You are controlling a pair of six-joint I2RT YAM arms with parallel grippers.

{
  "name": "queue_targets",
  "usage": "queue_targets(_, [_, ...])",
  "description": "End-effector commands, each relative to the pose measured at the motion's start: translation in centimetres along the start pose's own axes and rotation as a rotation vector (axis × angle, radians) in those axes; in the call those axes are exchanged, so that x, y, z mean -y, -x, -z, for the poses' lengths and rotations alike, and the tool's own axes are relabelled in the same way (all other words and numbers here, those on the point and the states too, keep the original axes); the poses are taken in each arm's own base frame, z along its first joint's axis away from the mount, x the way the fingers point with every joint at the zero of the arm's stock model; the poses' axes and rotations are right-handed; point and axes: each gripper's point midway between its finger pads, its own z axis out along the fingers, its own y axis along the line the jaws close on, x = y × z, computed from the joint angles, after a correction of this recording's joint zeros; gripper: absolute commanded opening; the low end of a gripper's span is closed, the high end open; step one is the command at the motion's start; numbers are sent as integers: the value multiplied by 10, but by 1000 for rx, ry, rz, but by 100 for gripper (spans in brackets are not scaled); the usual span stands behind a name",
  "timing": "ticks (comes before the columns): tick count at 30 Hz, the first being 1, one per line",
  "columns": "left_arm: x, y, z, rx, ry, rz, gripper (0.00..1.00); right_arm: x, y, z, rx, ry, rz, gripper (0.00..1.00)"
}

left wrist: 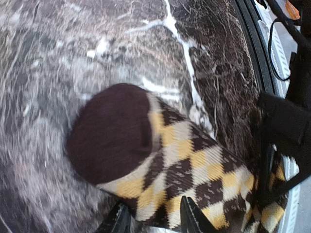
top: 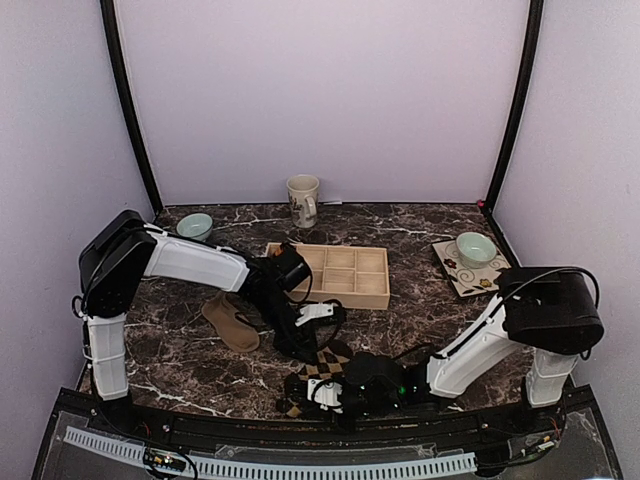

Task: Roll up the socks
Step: Roll the sock at the center of the board.

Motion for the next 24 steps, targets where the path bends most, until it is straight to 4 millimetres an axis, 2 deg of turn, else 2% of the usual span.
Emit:
queue_targets(1, [-25,-21,-23,-98,95,18,37,-33,-72,-1,-244,156,-81,2])
queue_targets(4, [-45,-22,-26,-132,171,17,35,-36,-72,-4,-250,179,-97,1])
queue_targets(10, [-67,-20,-19,-157,292,-12,31,-37,-76,1,-268,188,-133,1])
queue_targets(12, [-69,-20,-11,-145,296,7,31,-32,-80,3,-276,180,-160,1])
queue_targets(14, [-69,-15,8,-95,290,49,32,-24,-84,9,-279,166,-203,1])
queue_targets(16, [-67,-12,33,-34,284,77,36,-16,-92,15,-285,153,-256,1])
queue_targets(19, [-52,-11,73,47,276,74,43,-10,-106,24,-297,155,-342,1])
queue_targets(23, [-24,-29,102,75,284,18,46,0,-120,30,-317,174,-464,1])
queue_targets(24, [-19,-36,101,67,274,4,46,2,-124,29,-337,180,-489,1])
